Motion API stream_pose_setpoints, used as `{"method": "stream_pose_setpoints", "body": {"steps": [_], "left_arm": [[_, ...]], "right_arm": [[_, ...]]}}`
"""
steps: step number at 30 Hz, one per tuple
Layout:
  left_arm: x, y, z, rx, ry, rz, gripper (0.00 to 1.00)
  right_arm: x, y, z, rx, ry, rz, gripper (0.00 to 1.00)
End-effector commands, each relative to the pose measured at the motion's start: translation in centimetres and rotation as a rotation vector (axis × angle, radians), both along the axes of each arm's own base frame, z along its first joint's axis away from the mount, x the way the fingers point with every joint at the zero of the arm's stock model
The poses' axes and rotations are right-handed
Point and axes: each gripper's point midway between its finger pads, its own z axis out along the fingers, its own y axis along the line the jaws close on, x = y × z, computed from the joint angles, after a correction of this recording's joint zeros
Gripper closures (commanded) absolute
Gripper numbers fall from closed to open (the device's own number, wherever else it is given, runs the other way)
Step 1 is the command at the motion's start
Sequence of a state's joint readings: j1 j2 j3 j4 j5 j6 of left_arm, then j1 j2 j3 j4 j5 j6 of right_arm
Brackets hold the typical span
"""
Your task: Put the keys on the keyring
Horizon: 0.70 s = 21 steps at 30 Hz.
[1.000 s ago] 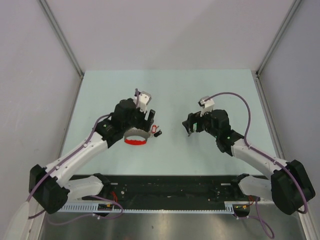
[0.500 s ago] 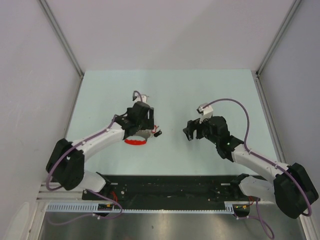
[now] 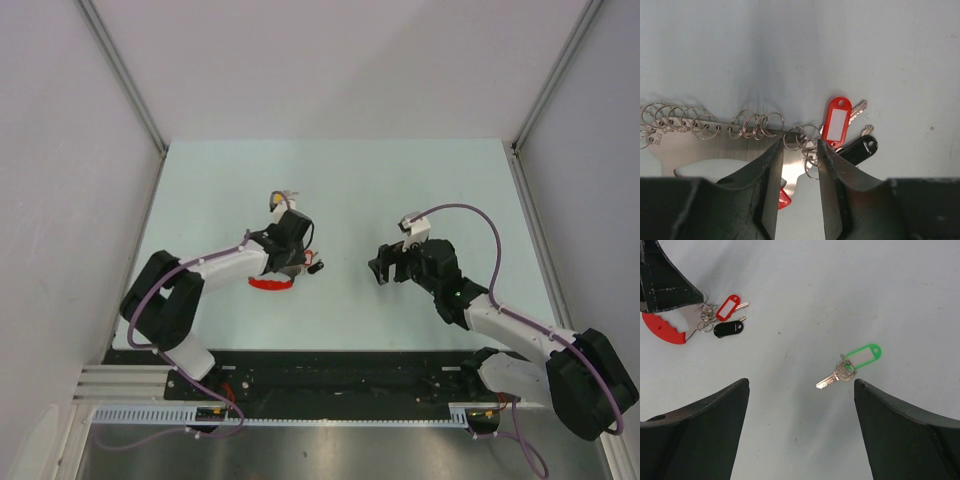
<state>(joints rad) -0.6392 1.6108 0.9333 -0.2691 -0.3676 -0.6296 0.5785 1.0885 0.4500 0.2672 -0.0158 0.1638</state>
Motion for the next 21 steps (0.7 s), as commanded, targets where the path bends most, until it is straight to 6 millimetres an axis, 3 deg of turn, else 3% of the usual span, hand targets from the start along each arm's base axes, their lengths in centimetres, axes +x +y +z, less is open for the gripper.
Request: {"method": "stream_pose_setpoints", "body": {"steps": [1, 11, 21], "left_arm": [[1.4, 0.3, 0.2, 0.01, -0.043, 0.079, 0.62], [1.4, 2.3, -0.3, 0.096, -0.048, 0.127, 0.57], [1.7, 2.3, -1.1, 0.101, -0.032, 0.115, 0.56]], "right_arm": [[0.7, -0.1, 1.8, 0.05, -0.059, -0.028, 0.11], [0.8, -0.2, 1.4, 0.049, -0.053, -0.029, 0.12], [0.8, 0.2, 0.9, 0.049, -0.037, -0.014, 0.12]]}}
